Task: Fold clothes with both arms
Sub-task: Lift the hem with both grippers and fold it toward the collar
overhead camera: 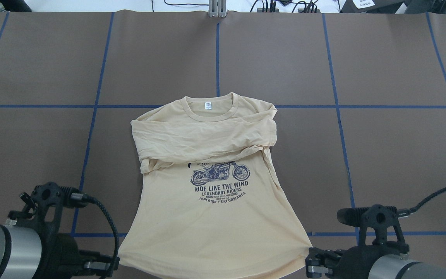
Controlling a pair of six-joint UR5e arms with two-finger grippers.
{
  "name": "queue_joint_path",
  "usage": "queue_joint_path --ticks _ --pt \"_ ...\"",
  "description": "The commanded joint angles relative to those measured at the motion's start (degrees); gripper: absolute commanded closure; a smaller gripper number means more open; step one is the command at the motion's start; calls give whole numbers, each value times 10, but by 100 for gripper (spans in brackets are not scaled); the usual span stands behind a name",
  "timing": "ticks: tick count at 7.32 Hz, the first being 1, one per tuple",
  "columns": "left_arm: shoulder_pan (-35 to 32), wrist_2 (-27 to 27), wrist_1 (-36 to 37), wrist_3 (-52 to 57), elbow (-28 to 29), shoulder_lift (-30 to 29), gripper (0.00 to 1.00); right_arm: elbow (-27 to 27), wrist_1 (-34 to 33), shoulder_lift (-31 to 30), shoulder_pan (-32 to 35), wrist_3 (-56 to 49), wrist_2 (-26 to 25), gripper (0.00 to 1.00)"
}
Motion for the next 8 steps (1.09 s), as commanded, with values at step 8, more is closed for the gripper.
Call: queue_joint_path --ticks 8 --pt "-196 24 7 8 195 -113 100 -178 -5 162 224 -59 6 100"
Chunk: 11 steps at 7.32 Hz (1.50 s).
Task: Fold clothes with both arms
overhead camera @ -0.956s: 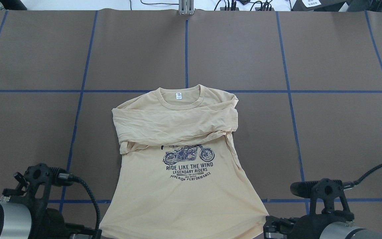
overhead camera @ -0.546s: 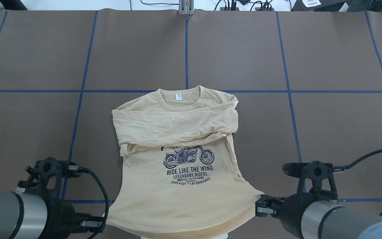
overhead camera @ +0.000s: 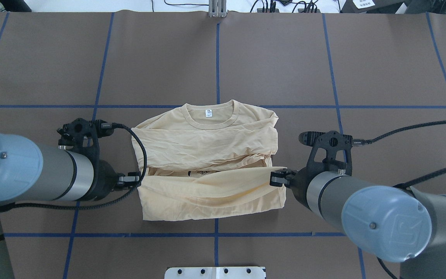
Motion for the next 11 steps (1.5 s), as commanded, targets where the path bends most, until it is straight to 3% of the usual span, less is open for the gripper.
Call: queue_joint_path --ticks 1,4,8,10,11 --pt "-41 44 0 8 51 -41 100 -26 1 28 49 -20 3 100" --pt "-75 53 -5 52 122 -65 100 -141 3 95 102 -38 3 100" --pt "-78 82 -68 53 225 -88 100 -283 13 175 151 -56 19 100" --pt "-79 88 -102 85 259 -98 100 -401 145 183 167 -77 25 100" --pt "-81 89 -128 94 287 -98 100 -425 167 183 176 -89 27 100"
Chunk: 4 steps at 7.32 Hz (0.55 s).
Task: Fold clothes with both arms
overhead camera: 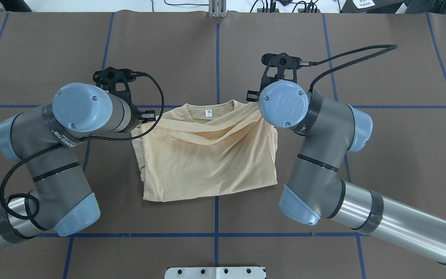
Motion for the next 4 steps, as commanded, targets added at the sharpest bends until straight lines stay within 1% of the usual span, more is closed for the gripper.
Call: queue_joint_path --ticks 1,2,4 --pt "-3 2 -51 18 51 -1 100 -49 49 2 18 -18 19 100" --pt "-13 2 -58 20 53 -1 100 -49 49 2 23 -26 23 100" --pt "-27 2 -58 60 53 0 100 -55 50 2 29 -28 27 100"
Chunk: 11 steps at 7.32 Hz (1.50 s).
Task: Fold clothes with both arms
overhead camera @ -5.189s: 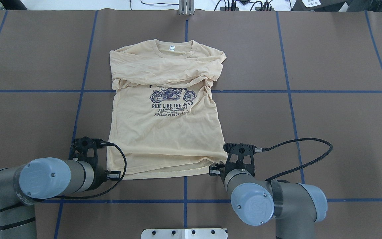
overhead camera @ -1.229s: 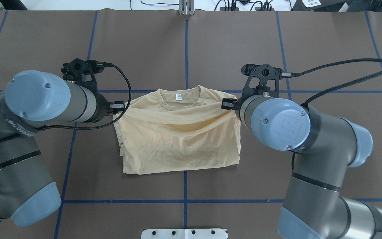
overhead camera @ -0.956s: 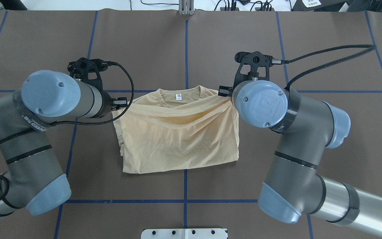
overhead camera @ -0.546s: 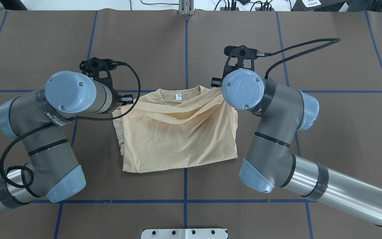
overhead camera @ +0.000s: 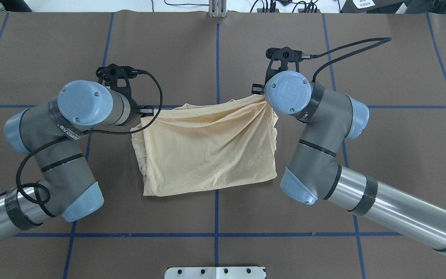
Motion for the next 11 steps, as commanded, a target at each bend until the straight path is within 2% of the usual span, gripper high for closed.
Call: queue_joint_path --ticks 1,3,4,5,6,8,9,11 --pt "-8 0 -2 18 2 2 100 -8 1 1 4 -2 3 100" --pt "-8 -1 -3 18 2 4 100 -10 3 6 4 -2 3 100" --pt "-7 -1 -4 18 2 4 53 -10 4 10 4 2 3 59" --pt "-6 -1 -3 25 0 7 1 -13 4 15 4 1 3 1" --pt "-8 -3 -3 53 -6 7 0 -15 3 22 12 -2 24 0" --pt "-14 -24 -2 79 -31 9 0 -9 1 24 50 -38 121 0" --pt "-12 -58 -2 79 -44 23 0 9 1 10 66 -66 146 0" --pt "-1 -65 -5 77 -85 74 0 83 1 -56 82 -109 172 0"
